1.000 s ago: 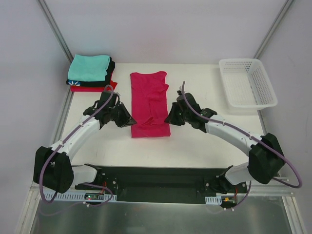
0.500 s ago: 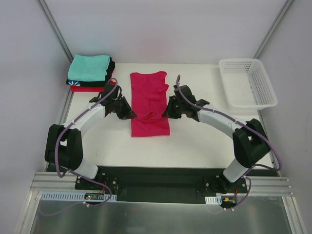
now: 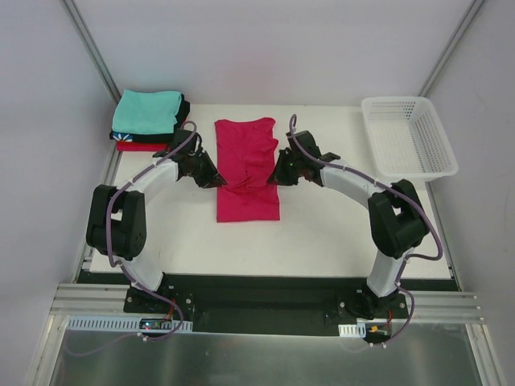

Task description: Fold and stack the t-shirts

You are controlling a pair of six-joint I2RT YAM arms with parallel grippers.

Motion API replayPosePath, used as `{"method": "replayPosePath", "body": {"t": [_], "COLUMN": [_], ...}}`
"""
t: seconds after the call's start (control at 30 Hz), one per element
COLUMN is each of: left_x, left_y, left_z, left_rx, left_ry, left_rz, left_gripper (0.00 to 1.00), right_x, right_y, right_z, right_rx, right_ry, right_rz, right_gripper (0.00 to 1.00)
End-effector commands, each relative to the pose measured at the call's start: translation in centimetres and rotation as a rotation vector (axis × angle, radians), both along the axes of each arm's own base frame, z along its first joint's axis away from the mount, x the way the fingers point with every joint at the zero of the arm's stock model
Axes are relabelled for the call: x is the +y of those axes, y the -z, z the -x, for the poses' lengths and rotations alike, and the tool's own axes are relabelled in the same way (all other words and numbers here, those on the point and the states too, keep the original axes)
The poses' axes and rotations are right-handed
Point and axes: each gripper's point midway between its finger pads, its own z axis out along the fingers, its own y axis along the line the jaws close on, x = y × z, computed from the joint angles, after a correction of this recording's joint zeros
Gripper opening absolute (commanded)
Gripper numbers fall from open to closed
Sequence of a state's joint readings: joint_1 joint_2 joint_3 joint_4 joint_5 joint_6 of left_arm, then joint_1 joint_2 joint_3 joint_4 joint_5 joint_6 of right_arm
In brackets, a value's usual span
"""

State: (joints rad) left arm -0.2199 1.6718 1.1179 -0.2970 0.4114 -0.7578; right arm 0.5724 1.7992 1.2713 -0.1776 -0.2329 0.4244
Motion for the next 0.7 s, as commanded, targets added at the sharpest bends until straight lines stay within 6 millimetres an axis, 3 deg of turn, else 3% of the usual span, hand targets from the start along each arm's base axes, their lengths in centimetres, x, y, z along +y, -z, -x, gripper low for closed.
{"method": "replayPosePath", "body": {"t": [0.0,0.37,0.67], "left_x": [0.5,0.5,0.9], "left_y": [-1.4,0.5,1.2], "left_z": [-1.8,-2.5,-3.4], "left_rx": [-0.065,-0.027,-0.035], "left_ry": [0.007,0.002,-0.02], "left_rz": [0.008,0.021,-0.01], "left_gripper": [0.0,0.05,0.03], "right_x": [0.6,0.8,0.9], "right_y": [-1.9,-0.5,0.2], "right_z": [-1.9,-2.2,-2.6], "right_rx": [-0.052,-0.024,-0.023], "right_ry": [-0.027,-0.048,-0.052], "right_rz": [-0.046,-0.056,-0.061], "right_gripper": [0.01,0.01,0.01]}}
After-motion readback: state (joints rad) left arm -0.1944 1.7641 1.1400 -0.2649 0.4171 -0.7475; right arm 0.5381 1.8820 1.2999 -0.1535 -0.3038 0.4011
